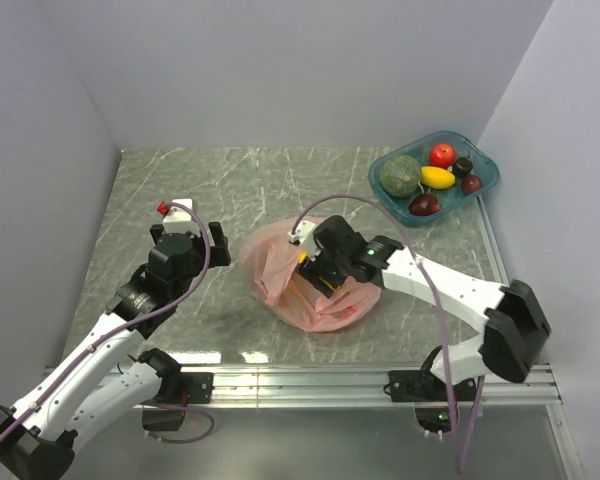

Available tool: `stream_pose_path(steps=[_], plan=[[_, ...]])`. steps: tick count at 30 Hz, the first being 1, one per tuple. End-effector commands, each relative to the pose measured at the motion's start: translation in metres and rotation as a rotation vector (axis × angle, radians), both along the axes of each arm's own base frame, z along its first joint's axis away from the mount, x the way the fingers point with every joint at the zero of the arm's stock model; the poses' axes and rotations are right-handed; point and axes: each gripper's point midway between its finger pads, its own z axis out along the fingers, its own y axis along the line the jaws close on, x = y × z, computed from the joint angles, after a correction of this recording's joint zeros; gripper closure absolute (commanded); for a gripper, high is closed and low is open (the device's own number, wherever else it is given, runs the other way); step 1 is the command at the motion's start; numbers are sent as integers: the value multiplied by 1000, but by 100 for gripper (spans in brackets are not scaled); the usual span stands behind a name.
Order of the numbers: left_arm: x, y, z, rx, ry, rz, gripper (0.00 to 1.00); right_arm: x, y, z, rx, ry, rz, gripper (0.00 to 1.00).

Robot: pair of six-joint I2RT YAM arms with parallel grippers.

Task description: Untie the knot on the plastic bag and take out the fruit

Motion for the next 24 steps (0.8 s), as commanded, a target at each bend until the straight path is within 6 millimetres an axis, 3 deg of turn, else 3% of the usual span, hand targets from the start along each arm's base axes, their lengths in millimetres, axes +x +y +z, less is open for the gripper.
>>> stream_pose_path(steps=[1,4,6,10,11,12,15,16,18,21,24], plan=[[1,3,-1,-4,-5,12,1,-8,-17,13,14,-34,-64,90],[1,4,-1,-2,-4,18,1,-7,-19,37,109,-108,-98,99],[1,3,-2,-2,-1,14,0,-7,-12,55,209,-149,-104,100],[1,3,-3,-1,2,16,1,-3,1,115,470,-273,-124,100],[2,3,-3,-1,3,16,1,2,0,136,534,-332,-145,100],[1,3,-2,0,3,16,1,11,-6,146,553,-370,-202,100],[1,3,-3,-1,3,16,1,45,-32,168,571,-446,-363,100],[1,4,-1,-4,-4,19,1,63,-50,168,567,-457,-473,100],[1,4,0,-4,-6,19,1,80,-65,183,611,-486,-558,100],[0,4,1,-7,-10,17,1,108,-104,201,656,-577,-744,99],[0,3,2,-13,-12,11,1,141,-163,203,642,-624,-1008,98]])
